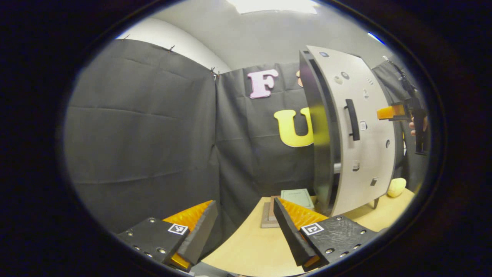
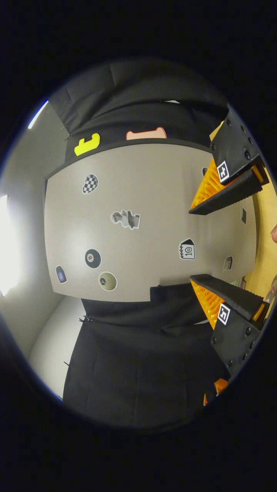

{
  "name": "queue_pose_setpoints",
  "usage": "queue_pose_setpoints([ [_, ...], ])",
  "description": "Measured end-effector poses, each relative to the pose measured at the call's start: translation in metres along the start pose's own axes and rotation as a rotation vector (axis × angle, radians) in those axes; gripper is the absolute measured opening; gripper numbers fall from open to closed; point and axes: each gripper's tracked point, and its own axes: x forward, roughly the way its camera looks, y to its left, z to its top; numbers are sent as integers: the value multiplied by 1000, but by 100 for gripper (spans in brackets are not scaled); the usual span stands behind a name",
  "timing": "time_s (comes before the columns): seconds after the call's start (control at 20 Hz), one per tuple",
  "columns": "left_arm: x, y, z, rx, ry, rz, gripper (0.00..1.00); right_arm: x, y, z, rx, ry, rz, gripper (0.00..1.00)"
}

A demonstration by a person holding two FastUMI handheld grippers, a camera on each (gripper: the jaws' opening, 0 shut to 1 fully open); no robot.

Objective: Open the cabinet door with the right hand, grasp the bottle in the cabinet with the left hand and place it on the coaster, then close the cabinet door with the right hand.

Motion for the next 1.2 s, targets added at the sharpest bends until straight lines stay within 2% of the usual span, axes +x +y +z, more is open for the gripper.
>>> queue_pose_setpoints([
  [0.2,1,-54,21,10,-33,-66,89,-40,-38,5,-12,-5,-33,98],
  [0.3,-3,-82,30,8,-49,-100,92,-61,-61,7,-26,-8,-61,98],
  [0.35,-6,-96,35,7,-56,-118,89,-72,-73,7,-32,-10,-76,98],
  [0.45,-8,-123,47,8,-74,-145,89,-94,-98,10,-44,-17,-105,98],
  [0.75,-27,-193,67,13,-98,-196,89,-158,-171,14,-90,-23,-172,98],
  [1.0,-48,-214,78,11,-114,-205,88,-197,-215,8,-106,-34,-199,98],
  [1.2,-55,-208,91,28,-130,-191,88,-218,-233,-4,-96,-32,-215,98],
])
